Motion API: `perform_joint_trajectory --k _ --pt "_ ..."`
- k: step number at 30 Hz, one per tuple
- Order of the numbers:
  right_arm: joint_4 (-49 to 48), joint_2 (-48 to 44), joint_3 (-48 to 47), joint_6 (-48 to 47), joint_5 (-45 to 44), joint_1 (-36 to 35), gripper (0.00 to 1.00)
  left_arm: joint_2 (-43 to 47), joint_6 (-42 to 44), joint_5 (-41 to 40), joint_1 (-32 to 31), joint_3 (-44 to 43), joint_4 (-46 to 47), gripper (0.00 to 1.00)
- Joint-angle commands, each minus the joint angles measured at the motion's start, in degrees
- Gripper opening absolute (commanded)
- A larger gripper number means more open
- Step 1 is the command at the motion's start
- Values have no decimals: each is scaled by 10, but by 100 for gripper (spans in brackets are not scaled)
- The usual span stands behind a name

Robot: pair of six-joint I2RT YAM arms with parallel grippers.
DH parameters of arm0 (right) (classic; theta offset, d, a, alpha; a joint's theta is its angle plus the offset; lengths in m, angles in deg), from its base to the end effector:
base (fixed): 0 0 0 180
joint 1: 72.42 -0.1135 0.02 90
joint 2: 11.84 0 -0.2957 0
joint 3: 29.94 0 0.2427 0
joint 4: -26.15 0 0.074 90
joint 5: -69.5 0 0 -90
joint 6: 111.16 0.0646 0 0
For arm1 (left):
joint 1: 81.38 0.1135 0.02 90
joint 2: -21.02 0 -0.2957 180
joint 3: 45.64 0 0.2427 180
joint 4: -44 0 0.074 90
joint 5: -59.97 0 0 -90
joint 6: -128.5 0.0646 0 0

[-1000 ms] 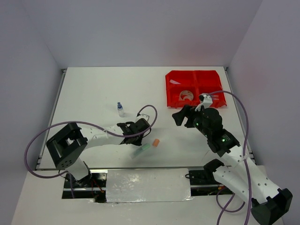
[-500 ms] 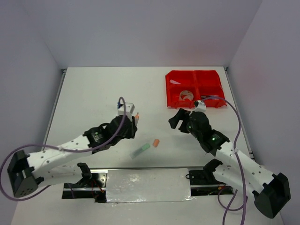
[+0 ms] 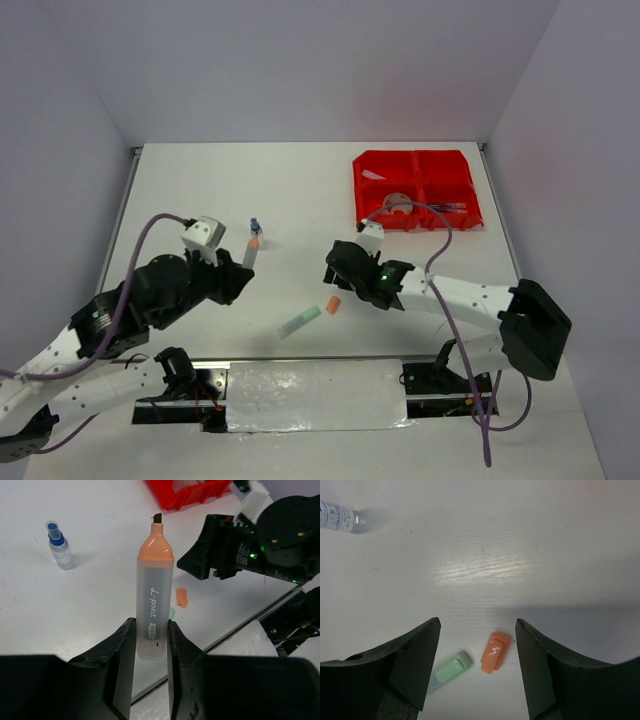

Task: Sort the stationery into containers
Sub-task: Close the pen cap on the pen.

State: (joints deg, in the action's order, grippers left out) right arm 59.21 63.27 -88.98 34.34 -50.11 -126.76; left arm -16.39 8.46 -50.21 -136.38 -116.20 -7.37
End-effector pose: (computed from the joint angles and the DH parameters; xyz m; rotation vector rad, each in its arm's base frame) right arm 0.1789 0.1946 0.2337 0.2501 2.3002 0.3523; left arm 0.0849 -0.0824 0.3838 0.1727 1.9192 -0.6840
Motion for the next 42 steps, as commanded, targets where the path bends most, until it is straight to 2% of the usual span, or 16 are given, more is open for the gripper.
perform_joint_trajectory --k 1,5,7,16,26,32,33,35,39,42 --pt "30 51 -57 36 -33 -21 69 58 35 -6 -3 22 -47 0" --pt "59 84 -66 80 -35 -37 68 136 27 7 -2 41 -23 0" --pt "83 91 -68 96 -48 -43 67 142 17 -22 -3 41 -36 0" --pt "176 148 -105 177 -80 -79 65 117 31 12 -3 44 -28 0" --pt "122 191 -86 187 -56 -84 60 139 27 13 -5 47 -26 0" --pt "128 219 -83 204 -52 -85 55 140 24 9 -10 47 -28 0" --pt "126 218 -79 211 -53 -84 54 141 24 8 -11 47 -28 0" --pt "122 213 -68 217 -54 -85 42 142 24 8 -12 47 -28 0" --pt "94 203 -52 217 -38 -86 27 139 24 7 -12 47 -29 0" --pt "75 193 -43 212 -34 -85 23 138 21 2 -12 46 -31 0"
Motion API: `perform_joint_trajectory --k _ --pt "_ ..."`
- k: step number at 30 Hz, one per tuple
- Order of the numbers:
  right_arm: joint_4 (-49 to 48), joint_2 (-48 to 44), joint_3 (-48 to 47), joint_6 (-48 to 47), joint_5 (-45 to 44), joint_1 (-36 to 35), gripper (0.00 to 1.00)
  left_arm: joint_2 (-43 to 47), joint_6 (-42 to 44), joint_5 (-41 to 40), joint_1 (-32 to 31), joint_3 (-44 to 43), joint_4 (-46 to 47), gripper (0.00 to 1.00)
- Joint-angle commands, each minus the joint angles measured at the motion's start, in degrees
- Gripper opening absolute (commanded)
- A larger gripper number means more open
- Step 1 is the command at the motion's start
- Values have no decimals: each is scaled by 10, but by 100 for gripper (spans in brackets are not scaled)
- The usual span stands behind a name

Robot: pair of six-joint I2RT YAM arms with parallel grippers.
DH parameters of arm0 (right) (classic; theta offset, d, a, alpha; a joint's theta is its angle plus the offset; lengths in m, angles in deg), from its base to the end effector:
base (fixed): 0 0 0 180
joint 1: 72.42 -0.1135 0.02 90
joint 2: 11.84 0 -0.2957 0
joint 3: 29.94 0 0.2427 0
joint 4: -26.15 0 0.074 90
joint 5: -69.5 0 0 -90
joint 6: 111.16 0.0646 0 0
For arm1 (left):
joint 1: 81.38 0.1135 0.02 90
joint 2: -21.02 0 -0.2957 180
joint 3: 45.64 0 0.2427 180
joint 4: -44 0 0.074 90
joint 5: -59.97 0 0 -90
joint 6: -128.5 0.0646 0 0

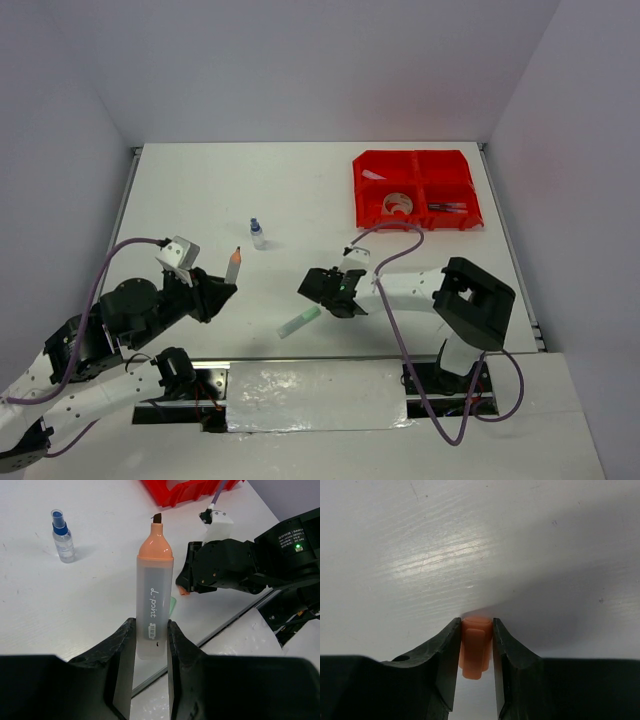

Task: Sort the stationery into containers
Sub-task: Close the pen cap on the pen.

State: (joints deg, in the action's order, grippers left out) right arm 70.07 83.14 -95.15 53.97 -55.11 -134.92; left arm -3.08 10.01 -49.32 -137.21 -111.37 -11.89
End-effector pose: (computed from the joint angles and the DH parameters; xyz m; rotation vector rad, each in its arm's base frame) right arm 0.1674 0.2421 0.1655 0.3828 2.4525 0.0521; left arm 0.0526 -0.0396 0.3622 0.1999 1.8574 -0.7334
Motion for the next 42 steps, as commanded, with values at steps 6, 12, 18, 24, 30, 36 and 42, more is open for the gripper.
perform_joint_trajectory --k 6,12,18,24,30,36,42 --pt "-116 -86 31 -57 -21 8 8 0 -2 -17 -3 -6 14 0" --pt "-324 -280 68 -300 -55 29 0 -26 -73 -9 -3 1 72 0" --pt "-544 -467 78 -538 121 72 0 -17 -117 204 -3 142 399 0" --pt "-602 -520 6 -586 386 77 0 -88 -146 409 -4 229 806 0" --pt "-630 -501 -4 -545 467 77 0 -153 -130 466 -5 207 891 0" --pt "-650 -491 21 -489 505 75 0 -134 -97 473 -5 205 851 0" --pt "-738 -474 53 -449 559 70 0 -122 -49 481 -5 200 785 0"
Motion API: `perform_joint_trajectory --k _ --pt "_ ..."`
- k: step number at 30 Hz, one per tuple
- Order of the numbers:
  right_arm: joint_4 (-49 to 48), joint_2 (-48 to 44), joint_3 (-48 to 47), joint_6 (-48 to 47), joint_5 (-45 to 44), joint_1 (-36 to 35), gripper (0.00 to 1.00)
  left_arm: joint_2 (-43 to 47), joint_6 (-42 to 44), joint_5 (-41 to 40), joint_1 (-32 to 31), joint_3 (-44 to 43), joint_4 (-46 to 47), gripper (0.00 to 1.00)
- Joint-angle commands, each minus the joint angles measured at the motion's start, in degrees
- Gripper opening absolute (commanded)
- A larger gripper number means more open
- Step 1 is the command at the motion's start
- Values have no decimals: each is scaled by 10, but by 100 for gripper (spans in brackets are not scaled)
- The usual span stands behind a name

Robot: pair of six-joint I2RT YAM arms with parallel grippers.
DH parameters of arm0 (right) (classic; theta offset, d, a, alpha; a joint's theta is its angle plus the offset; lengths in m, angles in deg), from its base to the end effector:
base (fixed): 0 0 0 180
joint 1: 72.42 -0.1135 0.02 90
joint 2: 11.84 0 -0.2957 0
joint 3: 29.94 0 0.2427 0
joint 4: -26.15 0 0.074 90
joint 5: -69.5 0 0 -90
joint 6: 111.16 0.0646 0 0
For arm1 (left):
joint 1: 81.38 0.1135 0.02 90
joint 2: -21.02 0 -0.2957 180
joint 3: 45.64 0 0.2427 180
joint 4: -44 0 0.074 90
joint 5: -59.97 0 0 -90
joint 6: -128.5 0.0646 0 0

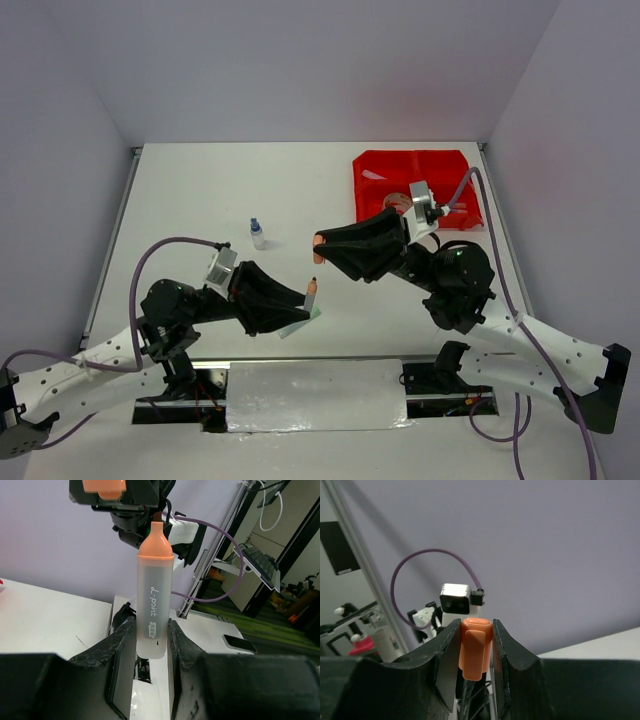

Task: Sort the stationery into containers
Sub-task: Close the pen cap on the pen.

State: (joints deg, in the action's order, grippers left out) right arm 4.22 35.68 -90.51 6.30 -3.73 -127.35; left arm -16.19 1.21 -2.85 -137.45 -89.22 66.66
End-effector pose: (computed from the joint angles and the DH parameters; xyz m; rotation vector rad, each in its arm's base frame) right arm 0.0813 0.1482 0.4643 -0.5393 0.9517 1.4478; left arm 0.0540 -0.1332 0.3830 0.6813 1.1025 -1.6804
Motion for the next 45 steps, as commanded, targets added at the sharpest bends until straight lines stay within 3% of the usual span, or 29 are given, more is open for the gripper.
perform_joint_trajectory --k 1,18,33,45 --pt "-80 2 6 29 50 -8 0 12 41 14 -3 -21 -5 0" --pt "-180 13 53 58 112 -30 0 42 53 -5 -3 -26 -29 0" --pt "-170 13 26 17 75 -42 0 53 51 -20 -3 -5 -28 0" --pt "-237 48 21 23 77 -44 0 49 51 -21 -3 -4 -19 0"
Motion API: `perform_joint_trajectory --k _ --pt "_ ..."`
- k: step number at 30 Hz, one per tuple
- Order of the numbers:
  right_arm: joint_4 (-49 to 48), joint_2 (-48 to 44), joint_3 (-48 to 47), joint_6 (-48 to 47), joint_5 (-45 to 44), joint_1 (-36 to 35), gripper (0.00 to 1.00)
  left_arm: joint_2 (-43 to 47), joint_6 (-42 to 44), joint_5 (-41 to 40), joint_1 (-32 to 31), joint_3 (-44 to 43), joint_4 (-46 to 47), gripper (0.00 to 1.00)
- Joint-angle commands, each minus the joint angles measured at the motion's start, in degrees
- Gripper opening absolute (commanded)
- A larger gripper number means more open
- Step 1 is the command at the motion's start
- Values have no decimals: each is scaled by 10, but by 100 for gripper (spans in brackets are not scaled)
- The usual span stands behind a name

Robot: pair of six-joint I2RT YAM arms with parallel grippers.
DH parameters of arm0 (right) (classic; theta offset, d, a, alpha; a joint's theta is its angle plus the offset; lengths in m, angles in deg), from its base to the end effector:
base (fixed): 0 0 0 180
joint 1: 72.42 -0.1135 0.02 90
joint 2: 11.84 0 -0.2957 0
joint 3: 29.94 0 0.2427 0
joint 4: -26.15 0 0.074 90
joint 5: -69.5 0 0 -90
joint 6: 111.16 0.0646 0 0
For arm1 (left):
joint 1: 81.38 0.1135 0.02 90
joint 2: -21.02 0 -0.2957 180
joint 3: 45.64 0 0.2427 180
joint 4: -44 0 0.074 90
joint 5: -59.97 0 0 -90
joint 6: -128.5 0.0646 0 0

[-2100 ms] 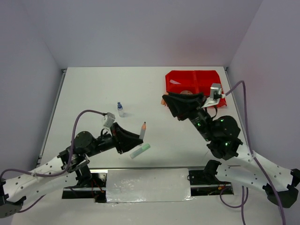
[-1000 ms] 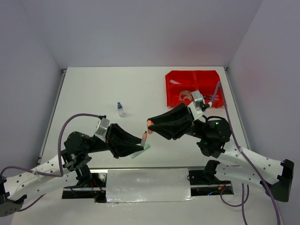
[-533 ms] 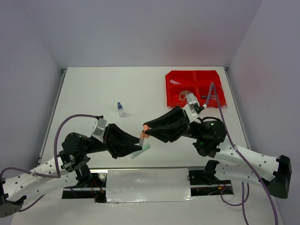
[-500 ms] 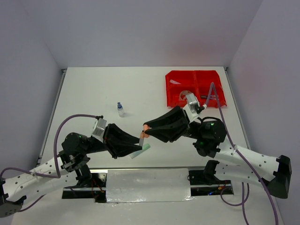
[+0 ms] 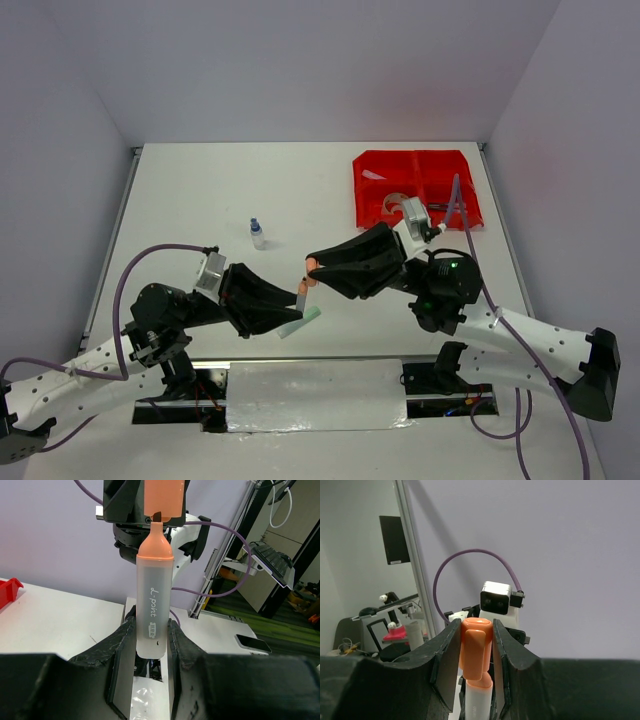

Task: Sort the stationery into containers
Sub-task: Close the pen cap on the pen.

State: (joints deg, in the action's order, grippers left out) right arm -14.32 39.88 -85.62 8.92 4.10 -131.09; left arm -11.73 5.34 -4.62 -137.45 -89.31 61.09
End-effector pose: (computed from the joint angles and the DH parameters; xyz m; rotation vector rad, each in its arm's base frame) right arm 0.0674 0.1624 0.4553 -0.6616 0.7418 1.6063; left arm 0.0476 -0.1204 0.3816 0.6835 1.0927 -1.6044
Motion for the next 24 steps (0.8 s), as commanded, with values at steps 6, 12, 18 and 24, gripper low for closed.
perform_joint_trajectory --k 6,12,18,24 --pt "-59 13 -30 -6 -10 -8 0 4 11 -5 -3 0 36 0" --pt "-59 13 -31 -13 -22 -11 0 2 10 -8 -3 4 39 0" --pt "-51 21 -26 -24 -29 -14 0 11 14 -12 -3 4 33 0" --pt "-52 31 -24 -28 -36 -15 0 14 17 -14 -3 1 26 0"
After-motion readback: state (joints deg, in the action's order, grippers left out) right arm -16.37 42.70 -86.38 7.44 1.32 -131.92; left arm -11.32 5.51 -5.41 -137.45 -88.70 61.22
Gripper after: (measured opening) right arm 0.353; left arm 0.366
